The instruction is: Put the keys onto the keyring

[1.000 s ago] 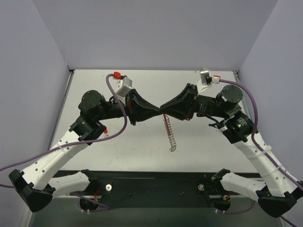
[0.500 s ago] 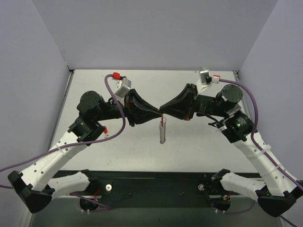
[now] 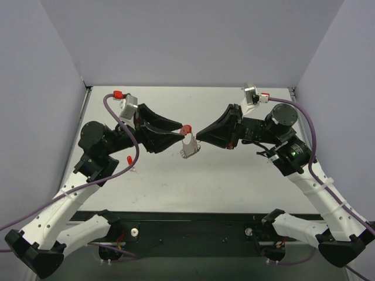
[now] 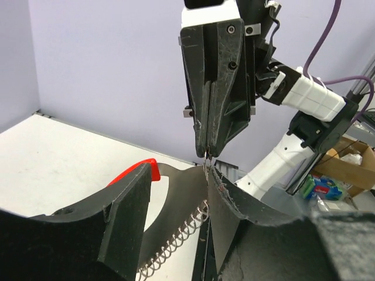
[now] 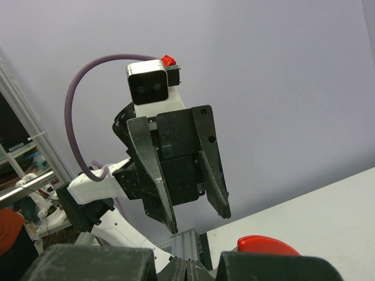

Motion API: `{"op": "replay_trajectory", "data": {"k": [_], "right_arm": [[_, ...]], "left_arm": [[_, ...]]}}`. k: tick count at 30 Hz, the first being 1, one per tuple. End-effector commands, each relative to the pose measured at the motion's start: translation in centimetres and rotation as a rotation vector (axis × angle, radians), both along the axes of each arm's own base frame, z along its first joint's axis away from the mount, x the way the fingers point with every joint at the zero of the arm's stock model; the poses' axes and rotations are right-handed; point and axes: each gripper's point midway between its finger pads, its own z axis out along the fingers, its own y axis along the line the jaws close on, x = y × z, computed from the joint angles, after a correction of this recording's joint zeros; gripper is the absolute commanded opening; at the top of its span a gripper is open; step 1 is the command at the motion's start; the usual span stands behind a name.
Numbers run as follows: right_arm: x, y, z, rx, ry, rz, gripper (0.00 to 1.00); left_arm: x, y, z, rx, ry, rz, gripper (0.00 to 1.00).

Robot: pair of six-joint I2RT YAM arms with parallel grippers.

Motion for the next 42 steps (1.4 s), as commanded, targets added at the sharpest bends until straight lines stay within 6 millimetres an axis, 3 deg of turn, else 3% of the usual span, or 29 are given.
{"op": "replay_trajectory", "data": {"k": [1,16,34,42], "right_arm": [[-1.7,-0.4,2.7,0.057,-0.103,0.049,0.0],[-1.2,0.2,2.2,0.049,-0.08,0.069,0.0],[-1.0,0.1,2.2,0.051,-0.084,0.053,0.0],[-1.0,0.0,2.8,0.073,-0.099,0.041,0.0]], "left_arm": [[-0.1,0.9,2.1,-0.078,-0.035,0.02,0.53],[-1.4,-1.8,1.2,-0.018,-0.031,-0.229,0.53],[-2.8,-0.8,1.9,-0.057,-0.093,-0.229,0.56],[-2.4,-1.8,0.7,-0.022,-0.057,-0.272,0.54]]}}
